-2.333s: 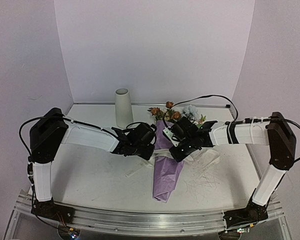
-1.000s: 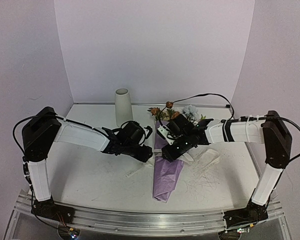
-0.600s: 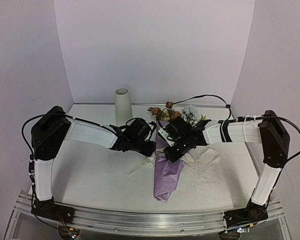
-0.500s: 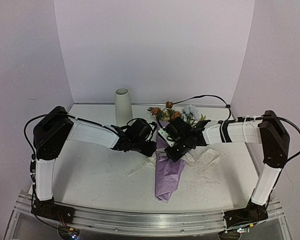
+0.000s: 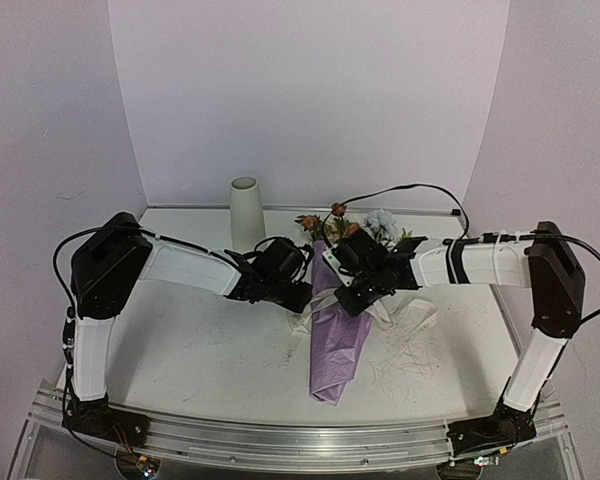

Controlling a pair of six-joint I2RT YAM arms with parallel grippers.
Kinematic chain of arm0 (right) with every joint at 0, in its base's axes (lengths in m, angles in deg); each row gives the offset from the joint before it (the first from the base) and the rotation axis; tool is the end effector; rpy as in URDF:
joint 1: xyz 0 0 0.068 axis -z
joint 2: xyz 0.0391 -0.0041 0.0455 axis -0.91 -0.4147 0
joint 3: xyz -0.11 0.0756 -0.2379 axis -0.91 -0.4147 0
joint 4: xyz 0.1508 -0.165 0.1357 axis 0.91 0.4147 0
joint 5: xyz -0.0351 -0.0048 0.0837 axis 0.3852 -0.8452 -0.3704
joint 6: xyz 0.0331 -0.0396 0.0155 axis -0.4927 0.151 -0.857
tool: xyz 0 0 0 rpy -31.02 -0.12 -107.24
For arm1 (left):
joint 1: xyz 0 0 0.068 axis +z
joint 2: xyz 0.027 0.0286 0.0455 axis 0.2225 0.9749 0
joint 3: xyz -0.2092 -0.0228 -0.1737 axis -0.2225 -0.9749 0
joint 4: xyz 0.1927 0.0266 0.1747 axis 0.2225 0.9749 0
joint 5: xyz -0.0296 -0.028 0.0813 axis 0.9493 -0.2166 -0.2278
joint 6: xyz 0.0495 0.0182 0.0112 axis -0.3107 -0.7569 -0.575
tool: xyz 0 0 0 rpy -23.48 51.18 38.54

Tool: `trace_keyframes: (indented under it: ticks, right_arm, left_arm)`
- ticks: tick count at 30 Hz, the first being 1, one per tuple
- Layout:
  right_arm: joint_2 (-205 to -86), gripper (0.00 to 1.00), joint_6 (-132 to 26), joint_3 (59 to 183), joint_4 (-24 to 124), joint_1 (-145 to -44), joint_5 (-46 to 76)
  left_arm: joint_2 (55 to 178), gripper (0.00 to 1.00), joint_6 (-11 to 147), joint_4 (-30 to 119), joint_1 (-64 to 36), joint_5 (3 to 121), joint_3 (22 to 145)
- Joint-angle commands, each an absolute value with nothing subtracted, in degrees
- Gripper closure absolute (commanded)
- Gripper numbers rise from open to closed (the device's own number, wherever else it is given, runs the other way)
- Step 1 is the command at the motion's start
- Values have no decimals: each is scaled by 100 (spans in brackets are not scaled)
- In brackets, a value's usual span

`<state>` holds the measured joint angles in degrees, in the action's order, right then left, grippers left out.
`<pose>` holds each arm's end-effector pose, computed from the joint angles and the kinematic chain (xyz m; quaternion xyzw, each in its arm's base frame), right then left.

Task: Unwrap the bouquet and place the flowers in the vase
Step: Untie the ribbon from the wrapping paper.

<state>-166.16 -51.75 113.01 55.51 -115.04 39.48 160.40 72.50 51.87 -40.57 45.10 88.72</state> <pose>0.2625 0.2920 0.2130 -0.2795 0.8557 0.0744 0.4292 0.2707 -0.3557 0.1466 0.2674 0.8879 -0.1527 0.3419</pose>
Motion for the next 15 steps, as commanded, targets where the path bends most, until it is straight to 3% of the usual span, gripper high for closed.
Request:
trace_keyframes:
  ticks: [1, 9, 15]
  right_arm:
    - [-15971, 100, -5482, 11239, 5741, -11517, 4251]
    - [-15192, 100, -6193, 10646, 5740, -11135, 4917]
    - [-14302, 100, -7200, 9793, 5740, -9984, 4713]
  left_arm:
    - [15988, 50, 7257, 5223, -4032, 4444, 8982]
    - [15869, 51, 7326, 5227, -4032, 4468, 8814]
    - [15715, 51, 7277, 5237, -4032, 4526, 8744]
